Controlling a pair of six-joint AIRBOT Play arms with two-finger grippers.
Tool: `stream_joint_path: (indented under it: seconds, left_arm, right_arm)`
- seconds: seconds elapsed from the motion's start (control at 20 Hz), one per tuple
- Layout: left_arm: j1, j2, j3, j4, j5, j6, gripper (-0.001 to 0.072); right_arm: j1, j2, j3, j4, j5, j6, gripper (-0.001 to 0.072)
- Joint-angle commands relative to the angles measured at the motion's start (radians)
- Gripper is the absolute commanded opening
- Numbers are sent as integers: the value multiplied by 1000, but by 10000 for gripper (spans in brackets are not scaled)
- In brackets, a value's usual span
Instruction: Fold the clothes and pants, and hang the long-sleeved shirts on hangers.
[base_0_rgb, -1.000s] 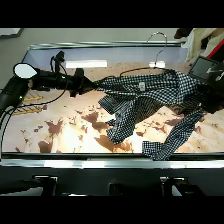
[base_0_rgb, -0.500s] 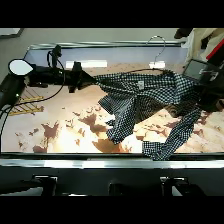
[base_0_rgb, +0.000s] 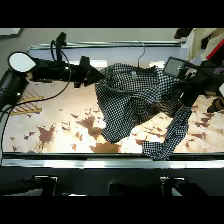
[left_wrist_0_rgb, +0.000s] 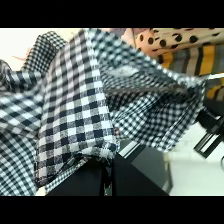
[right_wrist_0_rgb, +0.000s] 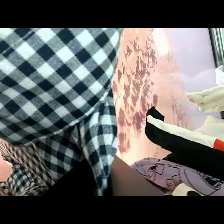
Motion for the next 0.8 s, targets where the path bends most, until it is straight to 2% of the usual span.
stream_joint_path:
  seconds: [0.0,0.1,0.25,0.35,0.45,0.6,0.75]
  left_arm:
    - [-115,-1,5,148,21,7,19]
    - [-205,-1,-3,230,76,40,19]
    - [-325,-2,-18,305,167,40,19]
    - [-381,-2,-18,385,180,40,19]
    - [-408,1,-18,491,175,40,20]
    - [-380,12,-18,542,156,40,32]
    - [-313,49,-18,544,147,40,457]
  right_arm:
    - [8,-5,1,58,-17,120,20]
    - [8,-5,1,90,-18,135,20]
    - [8,-5,1,112,-22,135,20]
    - [8,-2,1,113,-23,135,20]
    - [8,9,2,120,-34,135,20]
    - [8,48,2,134,-72,135,20]
    - [8,82,2,136,-62,134,20]
